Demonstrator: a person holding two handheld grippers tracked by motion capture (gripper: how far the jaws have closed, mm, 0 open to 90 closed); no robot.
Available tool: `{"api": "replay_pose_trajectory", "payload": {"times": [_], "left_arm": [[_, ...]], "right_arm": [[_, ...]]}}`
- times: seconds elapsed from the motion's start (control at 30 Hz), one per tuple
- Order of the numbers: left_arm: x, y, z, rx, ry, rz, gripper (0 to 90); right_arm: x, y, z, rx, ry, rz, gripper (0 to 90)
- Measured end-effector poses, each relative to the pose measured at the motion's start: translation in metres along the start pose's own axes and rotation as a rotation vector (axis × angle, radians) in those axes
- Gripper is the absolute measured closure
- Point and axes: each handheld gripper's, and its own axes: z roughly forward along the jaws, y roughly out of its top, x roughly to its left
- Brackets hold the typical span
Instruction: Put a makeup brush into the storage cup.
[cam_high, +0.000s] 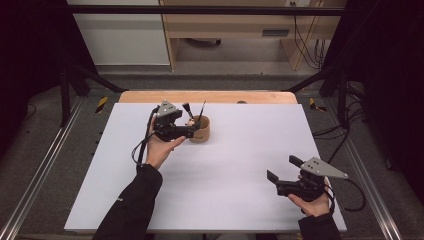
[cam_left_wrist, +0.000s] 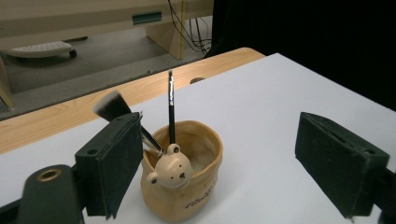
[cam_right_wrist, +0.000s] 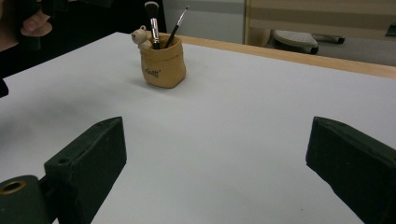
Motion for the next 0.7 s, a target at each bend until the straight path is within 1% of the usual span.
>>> {"api": "replay_pose_trajectory", "payload": {"times": [0.07, 0.23, 0.4, 0.5, 0.53, 0.7], "left_arm": [[0.000, 0.000, -0.008, -0.007, -0.015, 0.001, 14.1], [-0.001, -0.004, -0.024, -0.004, -0.027, 0.022, 11.8], [-0.003, -0.011, -0.043, -0.019, -0.045, 0.029, 10.7], [-0.003, -0.016, -0.052, -0.023, -0.042, 0.034, 10.5], [-0.003, -0.018, -0.055, -0.030, -0.044, 0.026, 10.4], [-0.002, -0.028, -0.070, -0.032, -0.043, 0.020, 9.9]], "right_arm": [[0.001, 0.000, 0.000, -0.001, 0.000, 0.000, 5.7], [0.001, 0.001, 0.001, -0.002, 0.000, 0.002, 5.4], [0.001, 0.002, 0.000, -0.004, -0.002, -0.002, 5.2], [0.001, 0.003, -0.001, -0.009, -0.001, 0.003, 5.0], [0.001, 0.003, -0.001, -0.009, -0.002, 0.000, 4.9], [0.001, 0.004, -0.002, -0.015, -0.007, -0.002, 4.6]]}}
